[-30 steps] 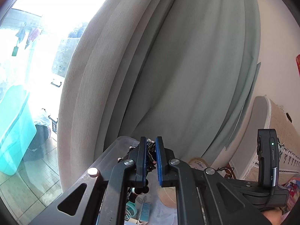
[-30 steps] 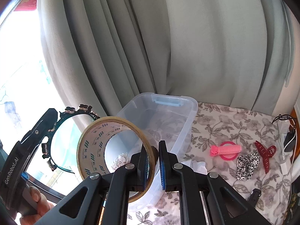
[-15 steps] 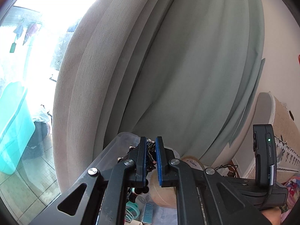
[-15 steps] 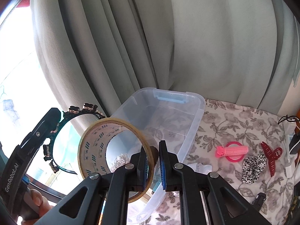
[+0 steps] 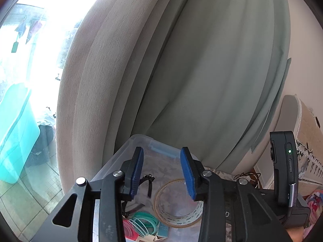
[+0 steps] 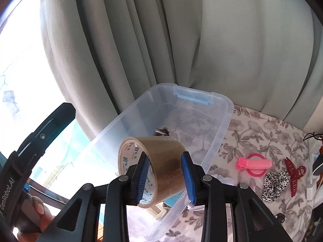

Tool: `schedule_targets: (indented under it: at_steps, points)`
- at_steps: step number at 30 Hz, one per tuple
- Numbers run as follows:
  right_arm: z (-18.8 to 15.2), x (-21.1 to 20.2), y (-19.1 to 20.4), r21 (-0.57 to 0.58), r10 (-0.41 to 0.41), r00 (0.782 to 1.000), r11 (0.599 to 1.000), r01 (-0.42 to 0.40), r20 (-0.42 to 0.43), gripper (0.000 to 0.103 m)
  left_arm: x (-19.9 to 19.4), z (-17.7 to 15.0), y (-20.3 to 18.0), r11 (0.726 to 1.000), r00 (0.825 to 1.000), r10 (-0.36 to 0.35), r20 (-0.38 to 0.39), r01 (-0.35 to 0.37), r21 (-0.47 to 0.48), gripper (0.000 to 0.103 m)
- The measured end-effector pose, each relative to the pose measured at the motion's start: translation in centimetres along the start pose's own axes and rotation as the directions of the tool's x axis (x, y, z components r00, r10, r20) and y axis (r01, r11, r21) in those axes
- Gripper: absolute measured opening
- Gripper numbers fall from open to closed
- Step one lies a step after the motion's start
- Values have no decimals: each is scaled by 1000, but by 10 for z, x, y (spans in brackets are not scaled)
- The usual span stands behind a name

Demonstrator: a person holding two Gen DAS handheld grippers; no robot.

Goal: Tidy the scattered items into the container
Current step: 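Carry the headband and tape roll over the clear box and open both tools, then move both open tools back toward the remaining items on the bed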

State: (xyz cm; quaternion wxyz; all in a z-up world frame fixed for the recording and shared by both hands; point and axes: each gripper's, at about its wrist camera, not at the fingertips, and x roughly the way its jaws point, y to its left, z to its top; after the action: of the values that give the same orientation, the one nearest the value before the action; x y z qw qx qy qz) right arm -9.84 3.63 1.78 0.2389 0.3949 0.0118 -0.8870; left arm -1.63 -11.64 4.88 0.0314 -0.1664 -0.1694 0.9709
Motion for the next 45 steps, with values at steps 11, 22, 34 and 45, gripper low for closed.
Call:
schedule_targets:
  at_steps: [11,22,34,45]
  points:
    - [2,-7,-6,24,2,1000,1000,-3,20,42,-3,0,-2,1000,1000,8,-25,-8,2,40]
    - [-5,-10,-13,40,6,1000,999,-6,16,42,12,-8,-5,1000,999,19,-46,-18,16,55]
    - [-13,-20,-18,50,13,1000,999,-14,18,52,11,-13,-13,998,997,61,-44,-60,31,69]
    - [-19,-40,-26,71,25,997,997,-30,68,65,-1,-11,-25,999,999,44,-1,-44,30,69]
